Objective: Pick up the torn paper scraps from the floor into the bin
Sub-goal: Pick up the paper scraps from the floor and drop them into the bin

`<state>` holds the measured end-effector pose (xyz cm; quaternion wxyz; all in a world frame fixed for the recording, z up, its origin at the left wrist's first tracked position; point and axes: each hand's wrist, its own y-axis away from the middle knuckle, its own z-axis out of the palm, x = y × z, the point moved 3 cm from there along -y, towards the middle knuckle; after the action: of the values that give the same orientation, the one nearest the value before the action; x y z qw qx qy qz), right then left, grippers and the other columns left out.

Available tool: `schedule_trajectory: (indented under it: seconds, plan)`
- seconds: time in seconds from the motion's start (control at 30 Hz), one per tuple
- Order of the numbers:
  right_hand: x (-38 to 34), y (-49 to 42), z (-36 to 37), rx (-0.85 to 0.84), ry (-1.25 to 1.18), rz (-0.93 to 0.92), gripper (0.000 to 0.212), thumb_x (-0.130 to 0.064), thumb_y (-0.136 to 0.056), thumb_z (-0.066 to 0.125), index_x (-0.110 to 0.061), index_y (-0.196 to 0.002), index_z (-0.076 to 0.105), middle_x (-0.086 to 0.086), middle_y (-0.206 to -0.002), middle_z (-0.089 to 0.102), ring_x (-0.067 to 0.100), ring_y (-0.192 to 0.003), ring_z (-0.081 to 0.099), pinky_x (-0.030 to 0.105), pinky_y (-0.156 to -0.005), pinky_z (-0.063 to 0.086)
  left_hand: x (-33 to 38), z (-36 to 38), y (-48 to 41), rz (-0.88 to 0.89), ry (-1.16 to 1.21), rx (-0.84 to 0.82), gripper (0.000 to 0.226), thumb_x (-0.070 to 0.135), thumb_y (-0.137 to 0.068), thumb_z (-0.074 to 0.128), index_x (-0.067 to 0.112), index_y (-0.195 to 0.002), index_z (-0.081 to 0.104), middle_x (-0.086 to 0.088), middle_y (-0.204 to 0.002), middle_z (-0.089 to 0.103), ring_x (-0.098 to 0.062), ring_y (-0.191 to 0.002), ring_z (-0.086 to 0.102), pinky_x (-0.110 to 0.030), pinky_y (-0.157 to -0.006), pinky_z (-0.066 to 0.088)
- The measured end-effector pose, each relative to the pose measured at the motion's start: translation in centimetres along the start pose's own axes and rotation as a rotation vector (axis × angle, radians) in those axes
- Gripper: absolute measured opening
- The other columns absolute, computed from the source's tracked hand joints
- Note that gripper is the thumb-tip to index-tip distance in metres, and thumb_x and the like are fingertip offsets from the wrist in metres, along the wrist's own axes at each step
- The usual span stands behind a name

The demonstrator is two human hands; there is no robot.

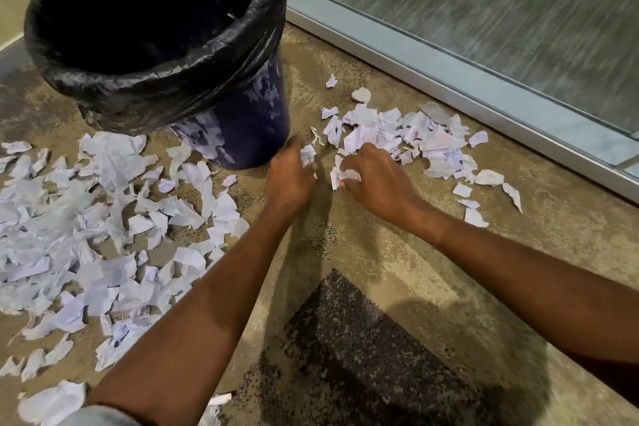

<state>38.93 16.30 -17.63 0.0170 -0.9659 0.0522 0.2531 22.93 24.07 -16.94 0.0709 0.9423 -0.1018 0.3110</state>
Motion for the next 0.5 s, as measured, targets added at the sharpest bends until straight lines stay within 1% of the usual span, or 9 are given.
schedule_trajectory:
  seconds: [0.07,0.1,0.17,0.23,0.3,0.37,0.43,0.47,0.5]
  plan:
    - [0.0,-0.1,-0.1,0.013,-0.014,-0.005,0.016,-0.023,-0.093,0.077,-0.019,-0.109,0.075,0.008,-0.106,0.063,0.034,-0.101,0.062,0.049,-0.078,0.054,-0.1,0.3,-1.0,-0.045,-0.056,-0.056,0.050,0.023,-0.099,0.072,0.015,-0.145,0.053,-0.013,-0.139,0.065,-0.033,-0.126,0.062,-0.042,-0.102,0.052]
    - [0.0,-0.2,-0.1,0.011,-0.023,-0.007,0.015,-0.022,-0.093,0.078,-0.019,-0.107,0.075,0.007,-0.105,0.064,0.034,-0.100,0.063,0.049,-0.078,0.054,-0.1,0.4,-1.3,-0.063,-0.084,-0.074,0.047,0.025,-0.100,0.071,0.015,-0.143,0.054,-0.014,-0.137,0.065,-0.034,-0.124,0.063,-0.041,-0.100,0.052]
    - [0.2,-0.3,-0.1,0.008,-0.039,-0.003,0.015,-0.020,-0.092,0.078,-0.017,-0.107,0.074,0.008,-0.105,0.066,0.033,-0.100,0.064,0.048,-0.079,0.054,-0.1,0.6,-1.8,-0.091,-0.120,-0.077,0.041,0.027,-0.101,0.068,0.013,-0.137,0.056,-0.016,-0.130,0.066,-0.036,-0.119,0.064,-0.039,-0.091,0.051]
    - [0.4,-0.6,-0.2,0.003,-0.061,0.020,0.021,-0.019,-0.093,0.076,-0.016,-0.112,0.069,0.009,-0.109,0.066,0.034,-0.102,0.064,0.046,-0.080,0.054,0.0,0.6,-1.9,-0.112,-0.139,-0.058,0.039,0.027,-0.101,0.068,0.010,-0.134,0.055,-0.018,-0.127,0.065,-0.037,-0.115,0.064,-0.037,-0.083,0.047]
    - [0.6,-1.0,0.0,-0.018,-0.086,0.052,0.035,-0.024,-0.093,0.078,-0.016,-0.122,0.061,0.010,-0.116,0.065,0.034,-0.106,0.062,0.047,-0.082,0.053,-0.1,0.7,-1.9,-0.104,-0.140,-0.044,0.036,0.026,-0.100,0.069,0.010,-0.131,0.058,-0.018,-0.125,0.066,-0.036,-0.111,0.065,-0.036,-0.081,0.047]
    - [0.6,-1.5,0.0,-0.085,-0.107,0.092,0.059,-0.037,-0.089,0.084,-0.016,-0.135,0.053,0.011,-0.127,0.061,0.032,-0.115,0.059,0.048,-0.089,0.053,-0.1,0.6,-2.0,-0.088,-0.124,-0.041,0.031,0.023,-0.099,0.068,0.011,-0.127,0.061,-0.016,-0.123,0.068,-0.032,-0.105,0.064,-0.035,-0.079,0.047]
    - [0.3,-1.9,-0.2,-0.170,-0.134,0.113,0.089,-0.060,-0.075,0.089,-0.020,-0.144,0.049,0.007,-0.132,0.056,0.028,-0.121,0.055,0.048,-0.094,0.053,-0.1,0.4,-2.0,-0.069,-0.118,-0.041,0.028,0.021,-0.099,0.068,0.011,-0.125,0.064,-0.015,-0.123,0.066,-0.029,-0.102,0.063,-0.033,-0.078,0.045]
    - [0.0,-2.0,-0.2,-0.197,-0.137,0.115,0.102,-0.071,-0.065,0.089,-0.022,-0.145,0.048,0.005,-0.132,0.055,0.026,-0.121,0.054,0.048,-0.093,0.053,-0.1,0.4,-1.9,-0.056,-0.116,-0.041,0.028,0.022,-0.099,0.069,0.011,-0.124,0.064,-0.015,-0.124,0.064,-0.030,-0.104,0.064,-0.033,-0.080,0.046]
    - [-0.2,-2.1,-0.1,-0.208,-0.122,0.111,0.110,-0.079,-0.058,0.087,-0.023,-0.144,0.049,0.003,-0.130,0.054,0.024,-0.120,0.053,0.046,-0.091,0.053,-0.2,0.3,-1.9,-0.043,-0.111,-0.041,0.027,0.022,-0.098,0.069,0.012,-0.123,0.065,-0.014,-0.126,0.061,-0.032,-0.106,0.064,-0.034,-0.081,0.048]
